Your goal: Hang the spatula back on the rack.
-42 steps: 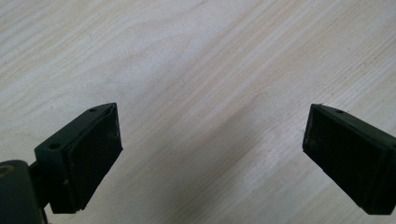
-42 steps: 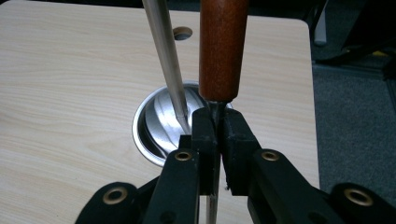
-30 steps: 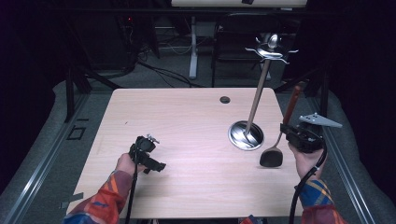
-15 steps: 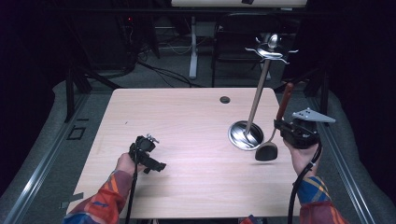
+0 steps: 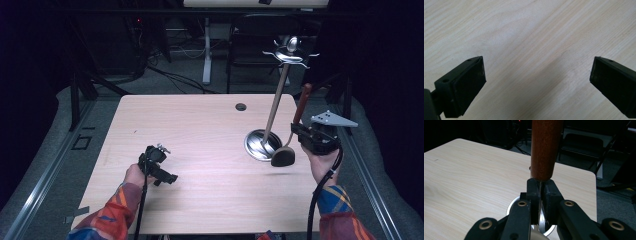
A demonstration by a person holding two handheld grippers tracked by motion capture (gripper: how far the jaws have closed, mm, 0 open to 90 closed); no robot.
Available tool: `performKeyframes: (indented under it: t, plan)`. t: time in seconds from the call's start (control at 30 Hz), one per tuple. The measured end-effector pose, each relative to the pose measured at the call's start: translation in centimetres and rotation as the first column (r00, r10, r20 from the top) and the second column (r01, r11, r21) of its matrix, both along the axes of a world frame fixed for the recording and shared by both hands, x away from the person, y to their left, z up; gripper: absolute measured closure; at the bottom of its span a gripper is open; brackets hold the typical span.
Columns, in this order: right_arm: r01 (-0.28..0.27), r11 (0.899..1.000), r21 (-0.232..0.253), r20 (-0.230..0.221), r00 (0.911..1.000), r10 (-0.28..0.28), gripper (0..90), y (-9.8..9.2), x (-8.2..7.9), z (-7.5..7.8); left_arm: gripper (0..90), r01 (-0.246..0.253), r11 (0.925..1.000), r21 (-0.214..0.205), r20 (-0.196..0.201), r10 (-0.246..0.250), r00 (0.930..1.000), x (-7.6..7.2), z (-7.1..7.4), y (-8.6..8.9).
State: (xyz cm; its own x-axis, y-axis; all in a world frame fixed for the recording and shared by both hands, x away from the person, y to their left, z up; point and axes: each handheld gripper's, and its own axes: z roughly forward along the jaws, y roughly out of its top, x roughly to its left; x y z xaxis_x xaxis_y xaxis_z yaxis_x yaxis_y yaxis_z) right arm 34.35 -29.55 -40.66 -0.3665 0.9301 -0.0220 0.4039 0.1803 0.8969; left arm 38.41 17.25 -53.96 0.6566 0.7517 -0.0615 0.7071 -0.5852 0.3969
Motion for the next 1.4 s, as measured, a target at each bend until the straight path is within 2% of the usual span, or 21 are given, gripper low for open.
performKeyframes:
  t: [0.17, 0.4, 0.67, 1.2, 1.4]
  plan:
    - [-0.006, 1.000, -0.010, 0.015, 0.9999, 0.006, 84.3, 0.1, 0.2, 0.4, 0.3, -0.002, 1.0000, 0.002, -0.001, 0.002, 1.0000, 0.0, 0.0, 0.0]
    - [0.001, 1.000, -0.004, 0.028, 0.9996, -0.001, 84.3, -0.2, 0.2, 1.1, 0.3, 0.000, 1.0000, 0.004, -0.002, 0.000, 1.0000, 0.1, -0.1, 0.0]
    - [-0.018, 1.000, 0.001, 0.041, 0.9990, 0.018, 84.3, -0.3, 0.6, 1.9, 0.2, -0.001, 1.0000, 0.004, -0.005, 0.001, 1.0000, 0.1, -0.1, 0.0]
    - [-0.061, 0.997, 0.050, 0.058, 0.9966, 0.058, 84.3, -0.4, 1.5, 3.6, 0.3, 0.002, 1.0000, 0.007, -0.015, -0.002, 0.9999, 0.2, -0.3, 0.0]
    - [-0.078, 0.995, 0.056, 0.049, 0.9960, 0.075, 84.2, -0.5, 1.8, 3.9, 0.3, 0.003, 0.9999, 0.010, -0.013, -0.003, 0.9999, 0.1, -0.3, -0.1]
